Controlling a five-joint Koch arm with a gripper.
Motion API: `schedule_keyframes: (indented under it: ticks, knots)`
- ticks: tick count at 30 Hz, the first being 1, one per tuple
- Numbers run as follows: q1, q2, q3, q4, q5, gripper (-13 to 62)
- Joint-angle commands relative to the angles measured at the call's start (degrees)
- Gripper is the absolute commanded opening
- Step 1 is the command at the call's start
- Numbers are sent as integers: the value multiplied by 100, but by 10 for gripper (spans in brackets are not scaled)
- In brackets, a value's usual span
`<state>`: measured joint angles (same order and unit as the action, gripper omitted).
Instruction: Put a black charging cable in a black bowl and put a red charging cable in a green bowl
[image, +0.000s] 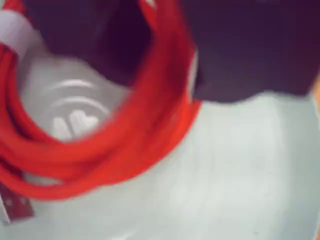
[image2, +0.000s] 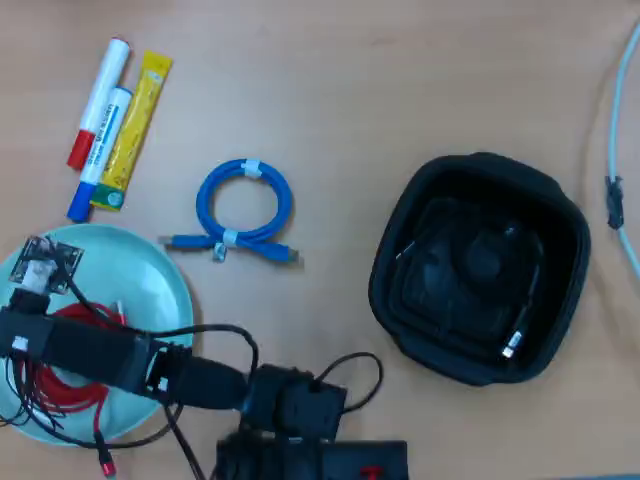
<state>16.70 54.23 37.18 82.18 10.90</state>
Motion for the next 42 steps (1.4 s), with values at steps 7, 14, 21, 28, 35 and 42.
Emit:
schedule_keyframes:
  ticks: [7, 14, 21, 28, 35, 42]
  knots:
    - [510, 167, -782, 1055, 202, 383]
    - [2013, 202, -703, 1362, 589, 365]
    - [4069, 211, -615, 1617, -1230, 370]
    - [5810, 483, 35, 2127, -1512, 370]
    - [6478, 2373, 2716, 1046, -1723, 369]
    - [6750, 4562, 5801, -738, -1784, 371]
